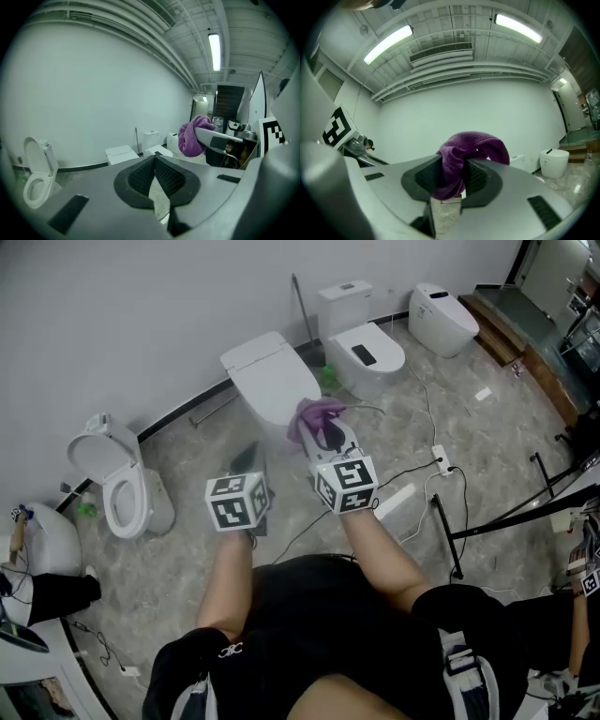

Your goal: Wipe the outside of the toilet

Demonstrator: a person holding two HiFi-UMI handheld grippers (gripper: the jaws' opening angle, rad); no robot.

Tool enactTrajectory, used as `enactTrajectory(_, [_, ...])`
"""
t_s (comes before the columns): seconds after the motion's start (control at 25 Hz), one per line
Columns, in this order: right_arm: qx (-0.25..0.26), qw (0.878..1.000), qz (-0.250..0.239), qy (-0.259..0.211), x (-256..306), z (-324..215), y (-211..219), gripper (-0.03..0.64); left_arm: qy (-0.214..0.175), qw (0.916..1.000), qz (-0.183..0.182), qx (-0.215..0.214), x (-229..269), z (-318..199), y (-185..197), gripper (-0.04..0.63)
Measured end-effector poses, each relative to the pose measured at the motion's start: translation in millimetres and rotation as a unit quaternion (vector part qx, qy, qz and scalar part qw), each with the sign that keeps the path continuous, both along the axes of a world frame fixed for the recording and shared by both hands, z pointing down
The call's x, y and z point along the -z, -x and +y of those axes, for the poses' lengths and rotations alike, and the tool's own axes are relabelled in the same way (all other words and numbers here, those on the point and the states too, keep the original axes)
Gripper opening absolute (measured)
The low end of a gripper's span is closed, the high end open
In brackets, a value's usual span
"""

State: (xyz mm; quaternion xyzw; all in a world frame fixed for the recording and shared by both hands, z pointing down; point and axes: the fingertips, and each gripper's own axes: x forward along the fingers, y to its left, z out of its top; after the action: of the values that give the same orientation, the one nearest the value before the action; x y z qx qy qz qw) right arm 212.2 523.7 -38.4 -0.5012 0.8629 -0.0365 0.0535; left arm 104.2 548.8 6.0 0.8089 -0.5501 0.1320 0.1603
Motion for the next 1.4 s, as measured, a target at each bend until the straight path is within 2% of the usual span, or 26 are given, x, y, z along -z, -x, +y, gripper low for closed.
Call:
enactTrajectory(0.32, [-0.001, 1.0, 0.002, 0.008, -8.7, -5.5, -25.9, 0.101, 0.006, 0.9999, 0.006, 0.005, -10.5, -2.1, -19.9, 0.009])
enactTrajectory(0.76, [0.01, 1.0, 0.014, -0.005, -26.0, -52.4, -11.3, 0.101, -0.007, 0.9991, 0.021, 0.035, -27.3, -59.8, 11.3, 0.009])
enactTrajectory(1.04, [0.011, 1.0, 0.023, 0.001, -46.5, -140.1, 20.4, 0.101, 0.001, 0.9989, 0.026, 0.039, -51.3, -145.5, 44.4, 0.009])
enactTrajectory(1.4, [0.047, 0.998, 0.035, 0.029, -51.5, -283.0, 100.9, 0.101, 0.02, 0.9978, 0.043, 0.048, -56.3, -286.4, 102.8, 0.009])
